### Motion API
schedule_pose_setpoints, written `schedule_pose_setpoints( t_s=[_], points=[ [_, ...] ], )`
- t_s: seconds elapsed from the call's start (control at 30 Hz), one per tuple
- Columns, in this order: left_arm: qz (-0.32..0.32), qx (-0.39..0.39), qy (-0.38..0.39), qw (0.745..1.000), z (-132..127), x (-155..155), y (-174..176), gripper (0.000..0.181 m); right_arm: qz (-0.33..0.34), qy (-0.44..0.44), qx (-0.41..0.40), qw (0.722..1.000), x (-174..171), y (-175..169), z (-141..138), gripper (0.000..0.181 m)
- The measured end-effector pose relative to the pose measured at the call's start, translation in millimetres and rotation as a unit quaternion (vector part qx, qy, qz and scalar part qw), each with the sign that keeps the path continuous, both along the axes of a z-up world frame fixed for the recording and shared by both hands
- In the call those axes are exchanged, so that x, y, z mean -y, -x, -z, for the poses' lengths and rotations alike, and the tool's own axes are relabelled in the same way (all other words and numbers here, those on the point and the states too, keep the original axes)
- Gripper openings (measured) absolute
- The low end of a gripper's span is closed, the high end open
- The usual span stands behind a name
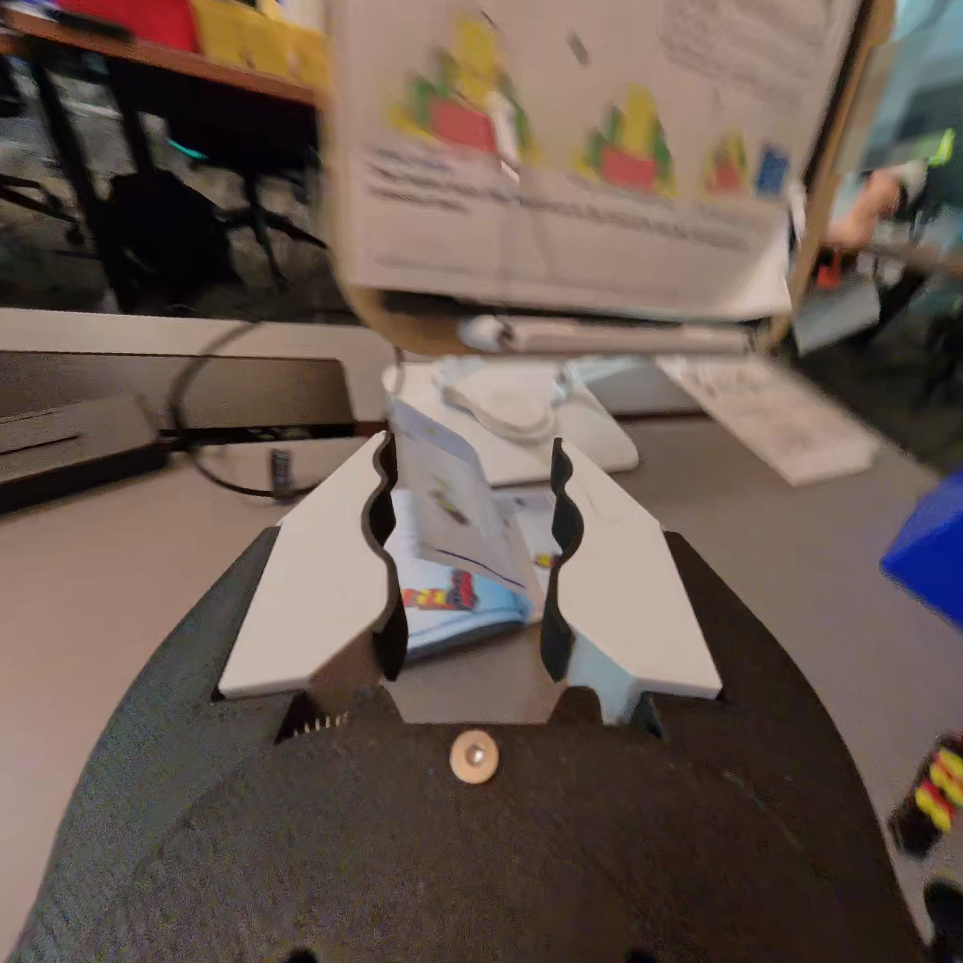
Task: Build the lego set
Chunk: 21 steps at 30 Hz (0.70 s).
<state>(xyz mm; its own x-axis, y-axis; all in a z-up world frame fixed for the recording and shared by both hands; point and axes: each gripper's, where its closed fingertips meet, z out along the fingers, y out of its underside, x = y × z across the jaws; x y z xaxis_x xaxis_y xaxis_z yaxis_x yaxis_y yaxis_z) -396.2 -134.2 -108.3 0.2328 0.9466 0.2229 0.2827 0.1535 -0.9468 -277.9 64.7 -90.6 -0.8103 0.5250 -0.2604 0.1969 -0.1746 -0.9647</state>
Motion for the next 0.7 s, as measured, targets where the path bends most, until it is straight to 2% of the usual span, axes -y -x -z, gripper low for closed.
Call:
schedule_pose_setpoints(
  t_s=[0.1,0.13,0.2,0.27,0.4,0.57,0.7],
  points=[
    [0.068,0.086,0.088,0.99,47.9,-48.6,2.2,0.053,-0.003,0.001,0.0,1.0,1.0,-1.2,-0.8,0.001],
    [0.066,0.125,0.12,0.983,70.1,-50.8,4.4,0.042,-0.004,0.003,0.0,1.0,0.9,-1.7,-1.6,0.001],
    [0.053,0.206,0.168,0.963,110.5,-44.3,5.6,0.041,-0.003,0.004,-0.003,1.0,-0.3,-2.0,-3.2,0.001],
    [0.037,0.25,0.193,0.948,133.7,-32.2,4.0,0.042,0.0,0.007,-0.003,1.0,-1.9,-1.6,-4.1,0.001],
    [0.017,0.268,0.141,0.953,136.0,-21.5,-0.3,0.041,-0.002,0.02,0.013,1.0,-3.8,0.8,-2.1,0.002],
    [0.019,0.262,0.136,0.955,133.4,-19.6,-2.4,0.042,-0.007,0.031,0.021,0.999,-3.0,1.1,-2.0,0.002],
    [0.022,0.164,0.073,0.984,93.3,-30.6,8.2,0.042,-0.005,0.015,0.012,1.0,-1.1,0.4,-0.1,0.002]
  ],
)
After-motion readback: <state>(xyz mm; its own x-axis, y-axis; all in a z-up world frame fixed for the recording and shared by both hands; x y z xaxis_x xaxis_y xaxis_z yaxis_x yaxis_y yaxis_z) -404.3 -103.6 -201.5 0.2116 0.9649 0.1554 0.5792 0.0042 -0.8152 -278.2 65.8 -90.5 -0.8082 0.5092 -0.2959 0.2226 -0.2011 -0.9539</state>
